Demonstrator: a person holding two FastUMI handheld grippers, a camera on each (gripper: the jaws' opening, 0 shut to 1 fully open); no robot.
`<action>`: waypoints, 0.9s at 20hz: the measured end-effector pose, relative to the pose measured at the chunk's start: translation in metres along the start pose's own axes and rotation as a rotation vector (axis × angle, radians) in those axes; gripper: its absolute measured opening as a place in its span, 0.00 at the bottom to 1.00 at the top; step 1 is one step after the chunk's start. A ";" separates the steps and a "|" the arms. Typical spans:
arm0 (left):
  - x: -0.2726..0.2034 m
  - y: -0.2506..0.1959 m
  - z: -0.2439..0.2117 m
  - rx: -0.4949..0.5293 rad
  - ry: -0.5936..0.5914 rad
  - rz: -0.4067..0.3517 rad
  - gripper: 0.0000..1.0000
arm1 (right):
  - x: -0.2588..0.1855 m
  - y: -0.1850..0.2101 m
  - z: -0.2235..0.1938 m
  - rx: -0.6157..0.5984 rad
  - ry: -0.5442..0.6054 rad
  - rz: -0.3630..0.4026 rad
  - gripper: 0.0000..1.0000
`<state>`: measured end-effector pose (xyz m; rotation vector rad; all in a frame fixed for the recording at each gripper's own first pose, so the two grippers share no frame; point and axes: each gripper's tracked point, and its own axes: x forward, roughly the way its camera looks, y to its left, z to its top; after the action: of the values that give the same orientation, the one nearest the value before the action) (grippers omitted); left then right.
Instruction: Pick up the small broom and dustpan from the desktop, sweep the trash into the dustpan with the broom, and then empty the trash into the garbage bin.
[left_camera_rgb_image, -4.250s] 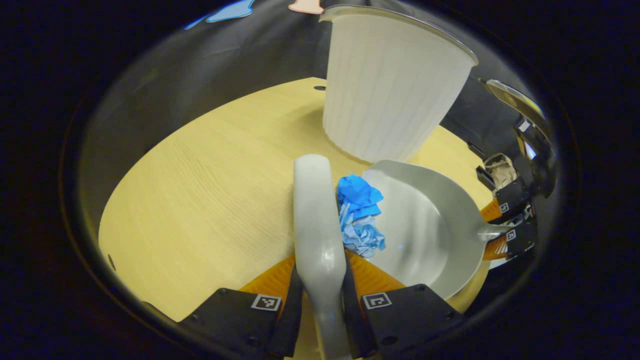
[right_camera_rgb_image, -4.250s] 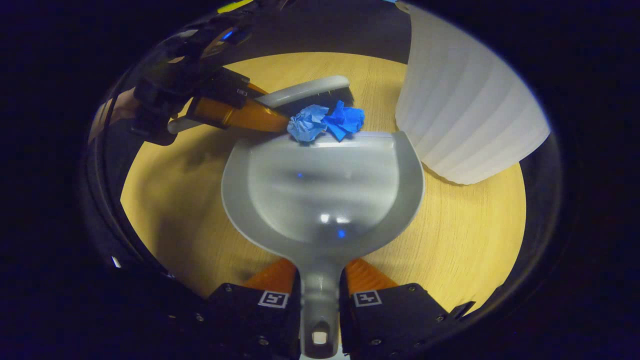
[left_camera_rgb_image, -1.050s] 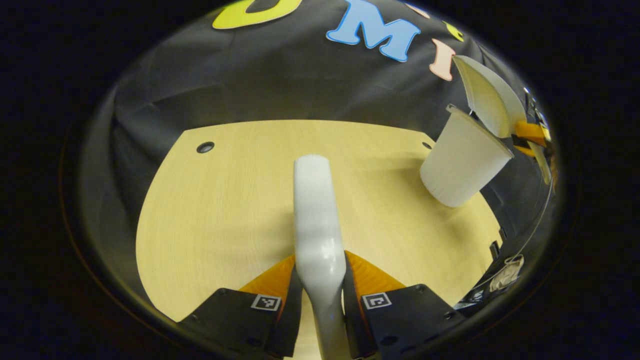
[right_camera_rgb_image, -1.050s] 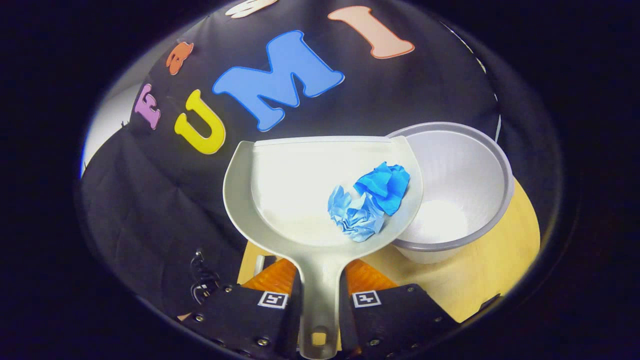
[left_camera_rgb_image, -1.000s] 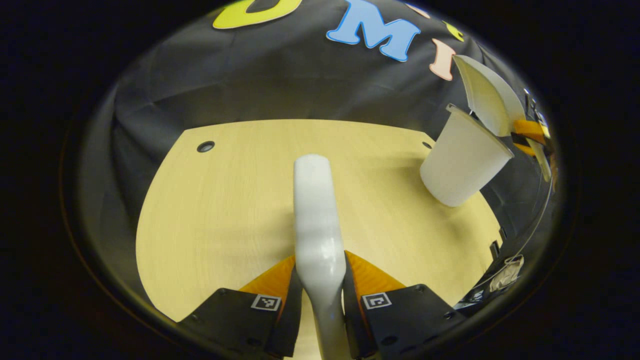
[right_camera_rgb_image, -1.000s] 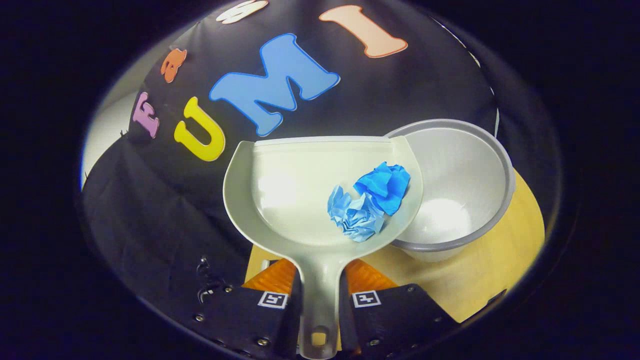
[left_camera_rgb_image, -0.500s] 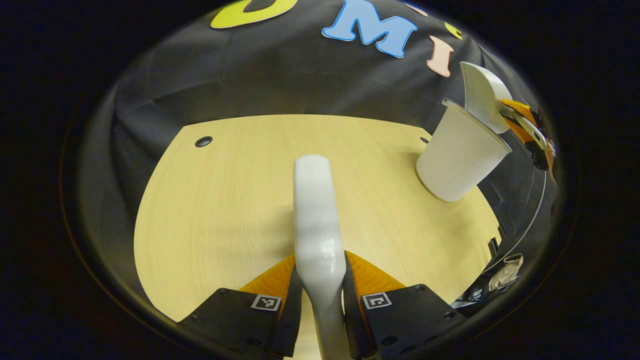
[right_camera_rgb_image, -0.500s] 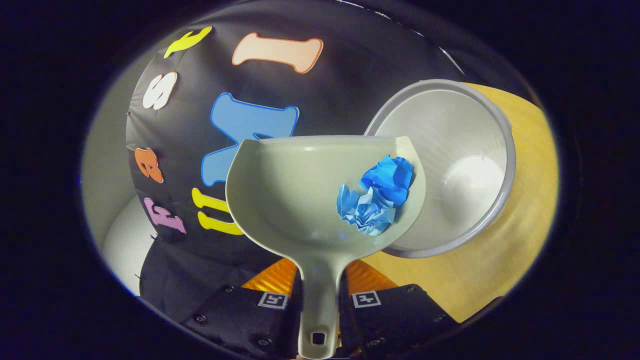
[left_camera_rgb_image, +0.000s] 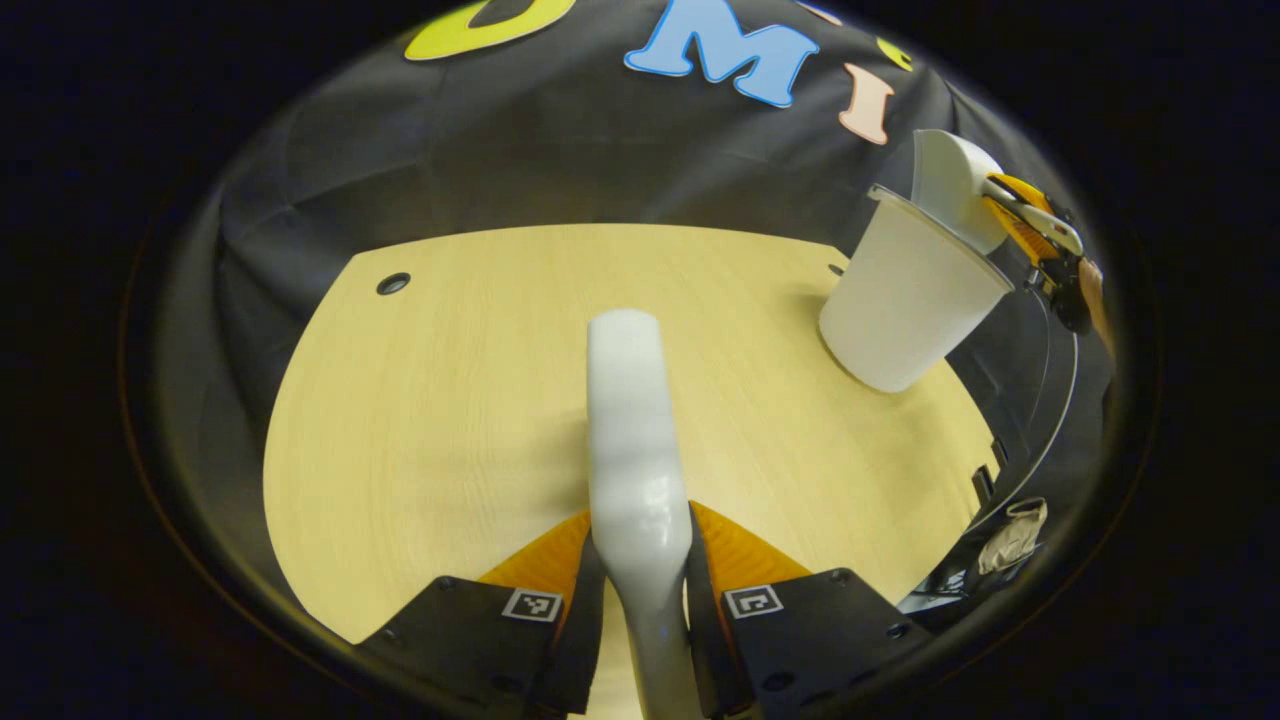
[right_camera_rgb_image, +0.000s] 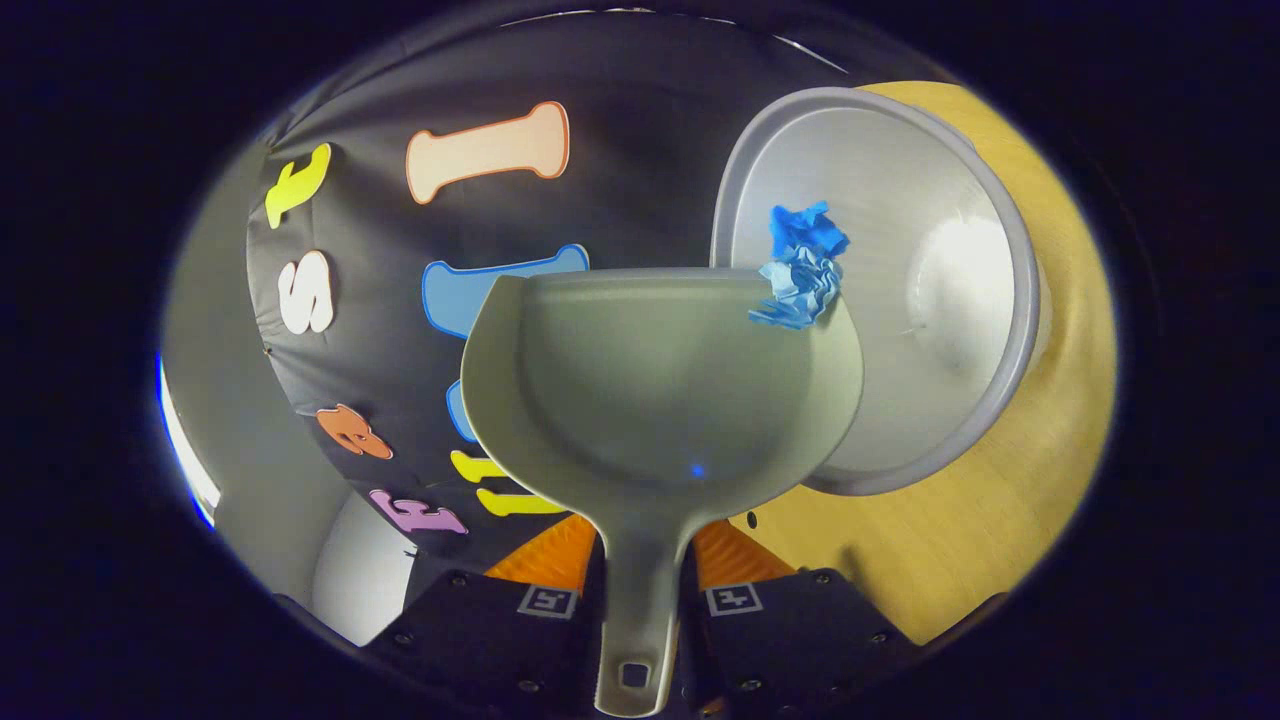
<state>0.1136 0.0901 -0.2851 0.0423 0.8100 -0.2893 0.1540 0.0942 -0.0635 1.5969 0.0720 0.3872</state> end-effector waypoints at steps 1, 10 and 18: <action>0.000 0.001 0.000 0.001 -0.002 -0.001 0.45 | 0.003 0.000 -0.004 0.002 0.003 0.000 0.32; -0.009 0.012 -0.009 -0.032 -0.012 0.008 0.45 | -0.002 0.009 -0.058 -0.294 0.020 -0.096 0.32; -0.023 0.034 -0.036 -0.069 0.011 0.048 0.45 | -0.026 -0.038 -0.120 -0.835 0.041 -0.320 0.32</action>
<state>0.0825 0.1338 -0.2965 -0.0018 0.8285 -0.2157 0.1019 0.2041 -0.1039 0.7348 0.1702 0.1583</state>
